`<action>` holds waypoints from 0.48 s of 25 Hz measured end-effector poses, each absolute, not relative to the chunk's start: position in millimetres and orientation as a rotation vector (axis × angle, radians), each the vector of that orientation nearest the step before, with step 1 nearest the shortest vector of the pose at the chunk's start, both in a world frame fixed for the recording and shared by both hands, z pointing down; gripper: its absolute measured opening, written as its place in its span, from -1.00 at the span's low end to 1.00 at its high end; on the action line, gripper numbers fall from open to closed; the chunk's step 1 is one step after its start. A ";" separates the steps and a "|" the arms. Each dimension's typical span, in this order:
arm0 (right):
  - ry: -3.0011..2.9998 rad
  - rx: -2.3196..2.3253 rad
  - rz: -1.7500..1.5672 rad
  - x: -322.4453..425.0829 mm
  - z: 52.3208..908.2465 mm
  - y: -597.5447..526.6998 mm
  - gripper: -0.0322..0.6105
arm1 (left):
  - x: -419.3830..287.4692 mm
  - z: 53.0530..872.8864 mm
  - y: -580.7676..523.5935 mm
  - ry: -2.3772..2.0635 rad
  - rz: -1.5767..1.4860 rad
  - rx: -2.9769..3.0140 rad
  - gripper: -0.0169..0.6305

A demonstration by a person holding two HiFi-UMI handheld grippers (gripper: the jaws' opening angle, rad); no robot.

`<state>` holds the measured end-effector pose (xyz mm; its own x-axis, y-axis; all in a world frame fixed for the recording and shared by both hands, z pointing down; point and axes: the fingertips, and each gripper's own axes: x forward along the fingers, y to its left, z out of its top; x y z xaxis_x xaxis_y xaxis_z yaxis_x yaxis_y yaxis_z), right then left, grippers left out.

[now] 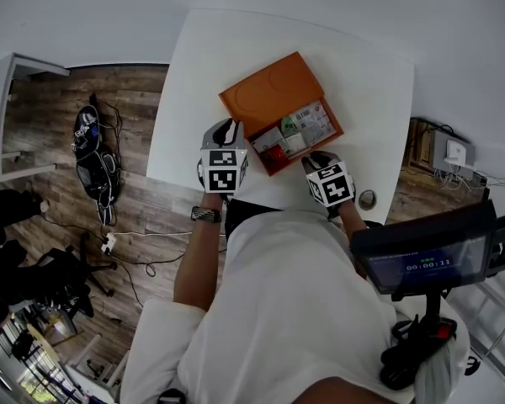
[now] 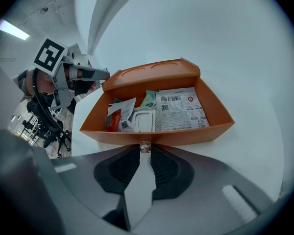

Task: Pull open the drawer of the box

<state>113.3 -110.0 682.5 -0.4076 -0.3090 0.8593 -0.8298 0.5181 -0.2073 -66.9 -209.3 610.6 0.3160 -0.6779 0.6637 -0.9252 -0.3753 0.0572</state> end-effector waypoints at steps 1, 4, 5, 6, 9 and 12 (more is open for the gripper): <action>-1.956 0.931 0.821 113.3 682.7 -110.0 -0.68 | -67.0 610.9 -209.6 -1.419 0.775 2.159 -0.72; -1.955 0.933 0.823 113.5 682.7 -109.4 -0.68 | -67.5 611.5 -210.4 -1.419 0.784 2.162 -0.72; -1.955 0.935 0.824 113.7 682.6 -109.1 -0.68 | -67.5 611.5 -210.8 -1.419 0.784 2.162 -0.72; -1.957 0.938 0.824 113.8 682.4 -109.0 -0.68 | -67.4 611.4 -211.1 -1.419 0.783 2.162 -0.72; -1.958 0.943 0.822 113.2 682.9 -109.3 -0.68 | -67.9 612.6 -211.8 -1.418 0.786 2.162 -0.72; -1.957 0.946 0.823 112.9 685.2 -110.6 -0.68 | -68.1 614.9 -213.3 -1.417 0.786 2.161 -0.72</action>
<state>112.9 -110.6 685.2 -0.4050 -0.3190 0.8569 -0.8356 0.5095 -0.2052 -68.1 -213.3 614.9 0.3148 -0.6755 0.6668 -0.9234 -0.3806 0.0504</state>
